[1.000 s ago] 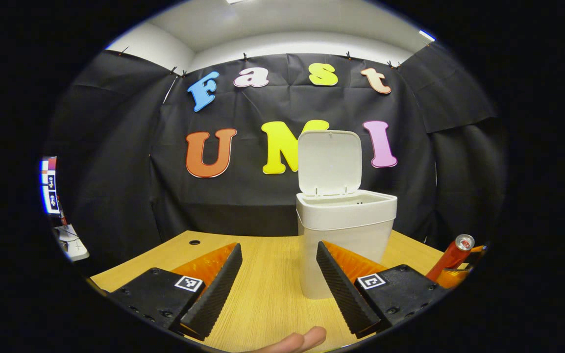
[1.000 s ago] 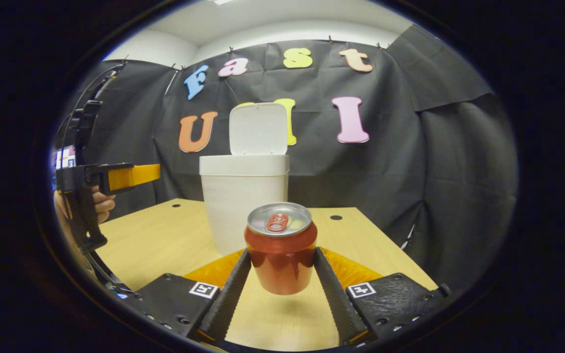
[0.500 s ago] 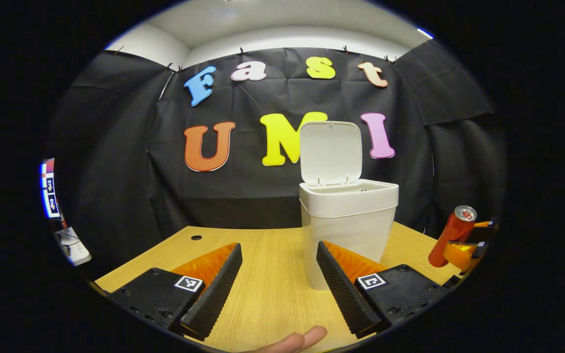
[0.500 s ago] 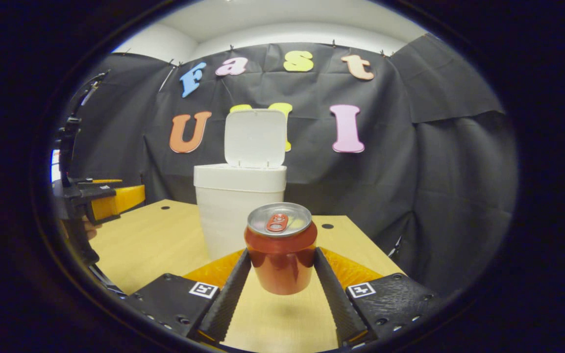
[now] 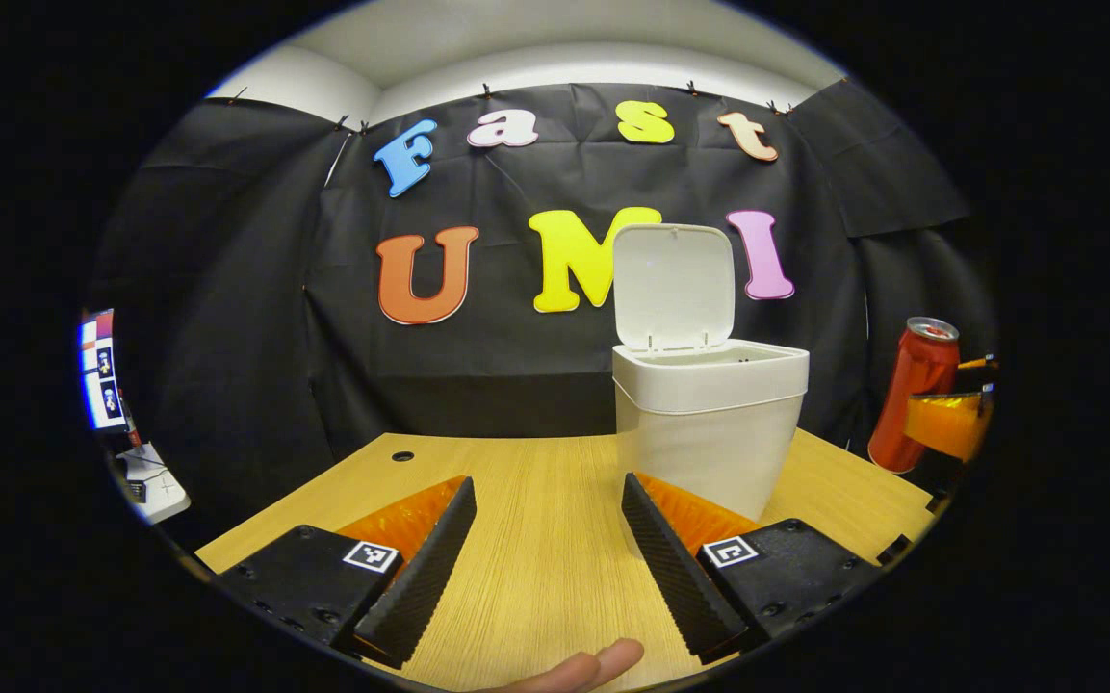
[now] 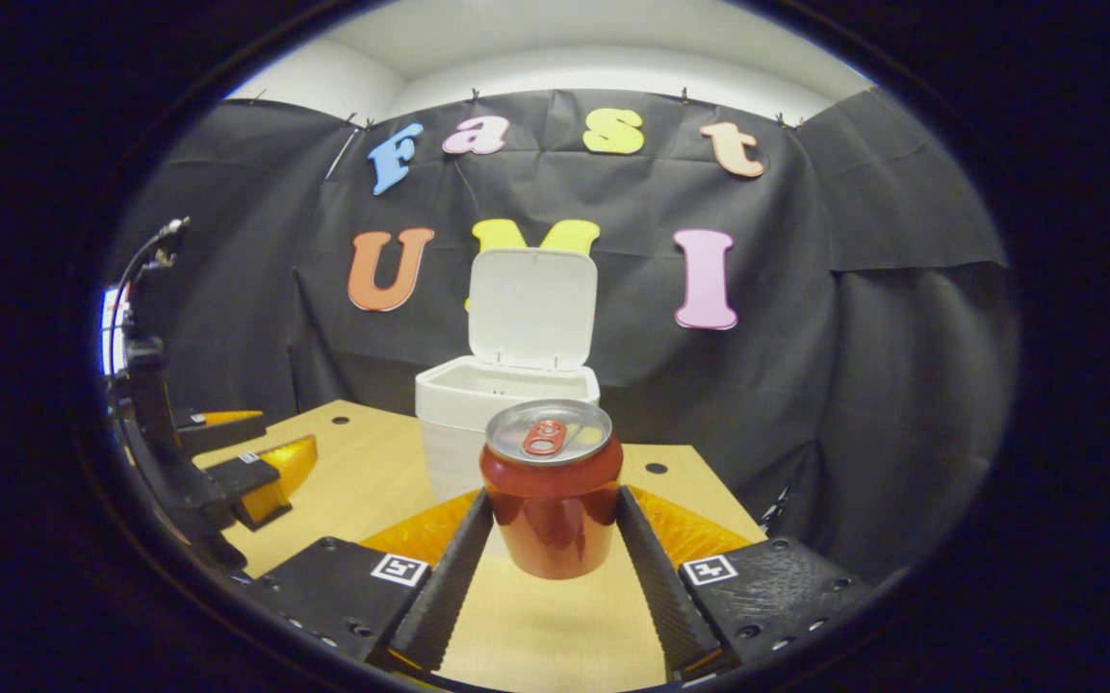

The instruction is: Press the lid of the desktop garbage bin to open it, pick up the crumpled paper on the desktop and throw it into the bin, then pick up the pop can on the desktop and drop it into the bin, and finally close the garbage bin lid.

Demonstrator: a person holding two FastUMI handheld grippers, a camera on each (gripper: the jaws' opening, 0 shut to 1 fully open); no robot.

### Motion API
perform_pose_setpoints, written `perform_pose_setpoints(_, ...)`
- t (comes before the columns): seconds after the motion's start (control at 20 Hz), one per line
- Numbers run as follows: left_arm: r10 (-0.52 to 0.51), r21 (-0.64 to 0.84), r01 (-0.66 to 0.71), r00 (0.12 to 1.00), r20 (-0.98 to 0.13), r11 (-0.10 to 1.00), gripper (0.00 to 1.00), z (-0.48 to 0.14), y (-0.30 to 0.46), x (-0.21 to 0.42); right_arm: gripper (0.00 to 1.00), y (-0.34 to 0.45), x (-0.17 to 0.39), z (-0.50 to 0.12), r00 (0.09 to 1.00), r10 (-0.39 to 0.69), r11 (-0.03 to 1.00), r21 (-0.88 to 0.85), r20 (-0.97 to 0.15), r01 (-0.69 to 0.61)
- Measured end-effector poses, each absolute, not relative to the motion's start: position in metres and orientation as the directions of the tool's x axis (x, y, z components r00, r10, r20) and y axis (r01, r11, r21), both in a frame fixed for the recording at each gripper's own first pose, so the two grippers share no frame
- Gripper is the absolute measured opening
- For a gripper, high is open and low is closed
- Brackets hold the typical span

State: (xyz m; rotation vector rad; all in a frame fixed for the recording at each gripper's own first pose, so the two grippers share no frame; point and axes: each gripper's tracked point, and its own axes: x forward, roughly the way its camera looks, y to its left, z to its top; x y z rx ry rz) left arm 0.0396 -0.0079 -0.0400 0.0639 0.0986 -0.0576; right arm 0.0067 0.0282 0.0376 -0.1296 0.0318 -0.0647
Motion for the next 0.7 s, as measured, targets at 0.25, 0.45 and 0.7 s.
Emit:
perform_pose_setpoints(0.25, -0.038, 0.056, 0.044, 0.993, -0.109, 0.997, 0.98, -0.043, 0.003, 0.042, 0.81, 0.056, 0.002, 0.078, 0.999, -0.025, 0.989, -0.148, -0.042, 0.019)
perform_pose_setpoints(0.45, -0.032, 0.038, 0.037, 0.991, -0.131, 0.999, 0.99, -0.047, 0.009, 0.043, 0.81, 0.069, 0.012, 0.112, 0.999, -0.006, 0.987, -0.162, -0.043, -0.002)
perform_pose_setpoints(0.7, -0.022, -0.004, 0.022, 0.993, -0.119, 1.000, 0.98, -0.041, 0.019, 0.041, 0.80, 0.076, 0.041, 0.156, 0.999, -0.042, 0.976, -0.216, -0.023, 0.036)
